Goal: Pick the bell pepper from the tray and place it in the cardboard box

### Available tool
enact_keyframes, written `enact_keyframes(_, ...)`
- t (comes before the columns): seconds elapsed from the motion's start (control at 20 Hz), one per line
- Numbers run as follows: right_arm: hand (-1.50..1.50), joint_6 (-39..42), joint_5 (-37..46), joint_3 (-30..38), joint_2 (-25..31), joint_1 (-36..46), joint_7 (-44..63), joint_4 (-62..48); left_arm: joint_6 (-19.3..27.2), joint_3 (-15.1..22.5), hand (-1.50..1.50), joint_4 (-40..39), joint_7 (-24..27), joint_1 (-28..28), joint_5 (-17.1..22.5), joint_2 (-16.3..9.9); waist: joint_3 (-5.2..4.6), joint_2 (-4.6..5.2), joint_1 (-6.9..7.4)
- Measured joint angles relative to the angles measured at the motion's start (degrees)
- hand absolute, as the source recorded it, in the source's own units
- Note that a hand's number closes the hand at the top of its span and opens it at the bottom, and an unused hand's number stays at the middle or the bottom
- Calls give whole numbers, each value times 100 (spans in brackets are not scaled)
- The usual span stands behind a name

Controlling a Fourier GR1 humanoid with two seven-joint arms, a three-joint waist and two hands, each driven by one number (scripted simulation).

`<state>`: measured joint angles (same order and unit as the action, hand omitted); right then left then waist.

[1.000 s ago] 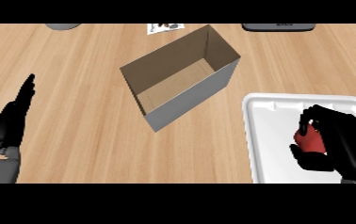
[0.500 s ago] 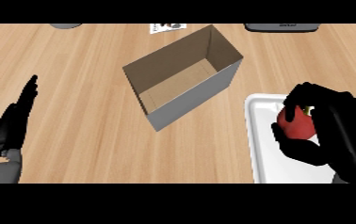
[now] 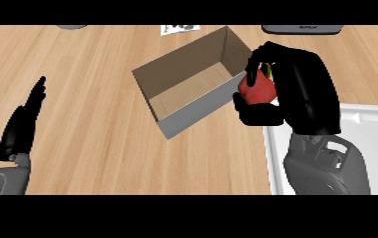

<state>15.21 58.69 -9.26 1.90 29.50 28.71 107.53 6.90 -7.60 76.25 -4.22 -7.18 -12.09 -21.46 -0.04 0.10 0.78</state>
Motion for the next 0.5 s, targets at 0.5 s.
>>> enact_keyframes(0.5,150,-1282,-890,314,-172,1918,432,-2781,-101,-55,0,126,-14,69,-15,17,2,17,69)
